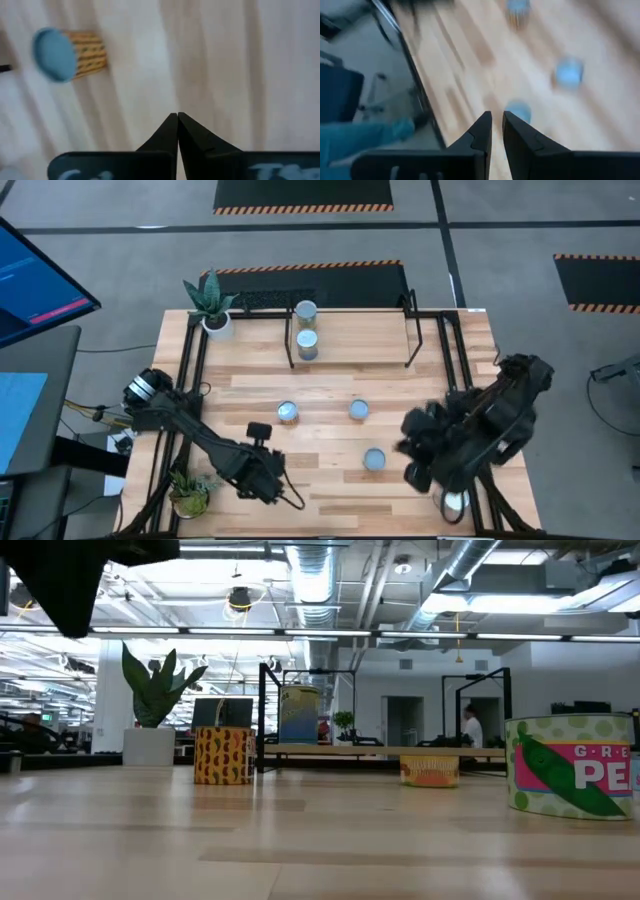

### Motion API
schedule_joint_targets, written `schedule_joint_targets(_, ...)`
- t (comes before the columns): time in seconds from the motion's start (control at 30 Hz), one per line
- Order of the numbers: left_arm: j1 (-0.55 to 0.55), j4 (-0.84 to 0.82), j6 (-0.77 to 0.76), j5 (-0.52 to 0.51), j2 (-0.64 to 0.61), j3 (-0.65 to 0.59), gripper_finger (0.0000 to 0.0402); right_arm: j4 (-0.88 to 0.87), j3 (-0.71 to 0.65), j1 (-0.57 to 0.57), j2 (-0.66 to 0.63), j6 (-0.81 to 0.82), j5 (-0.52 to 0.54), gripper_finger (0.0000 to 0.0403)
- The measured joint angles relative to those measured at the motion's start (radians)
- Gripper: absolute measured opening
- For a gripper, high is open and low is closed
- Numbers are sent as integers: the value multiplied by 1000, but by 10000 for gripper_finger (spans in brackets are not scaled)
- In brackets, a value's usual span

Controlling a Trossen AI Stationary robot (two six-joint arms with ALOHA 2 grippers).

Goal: Pick and place cans onto a shelf
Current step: Put the canned peaches on the shelf

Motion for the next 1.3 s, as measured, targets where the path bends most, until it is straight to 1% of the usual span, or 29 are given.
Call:
schedule_joint_targets(0.13,28,3,62,-27,-129,-114,0,-1,-191,32,-2,271,-152,70)
schedule_joint_targets(0.23,51,89,82,-28,-255,-225,0,-2,-308,49,-4,453,-254,70)
schedule_joint_targets(0.3,65,144,91,-22,-338,-295,0,-3,-373,56,-5,543,-355,70)
schedule_joint_targets(0.37,81,196,91,-19,-406,-359,0,-2,-429,59,-5,586,-497,70)
schedule_joint_targets(0.47,107,246,92,-18,-477,-422,0,6,-493,59,-3,578,-680,70)
schedule_joint_targets(0.63,135,258,127,-23,-504,-450,0,72,-542,76,-2,527,-850,70)
schedule_joint_targets(0.7,146,264,151,-49,-504,-450,0,119,-561,91,-2,527,-897,70)
schedule_joint_targets(0.8,170,292,179,-102,-504,-450,0,170,-594,118,-2,535,-929,70)
schedule_joint_targets(1.03,232,357,188,-114,-504,-450,0,279,-719,166,-1,540,-1034,70)
schedule_joint_targets(1.2,245,381,174,-117,-503,-450,0,365,-779,204,-1,525,-1068,70)
schedule_joint_targets(1.3,245,392,152,-136,-503,-450,0,436,-816,223,-1,533,-1069,70)
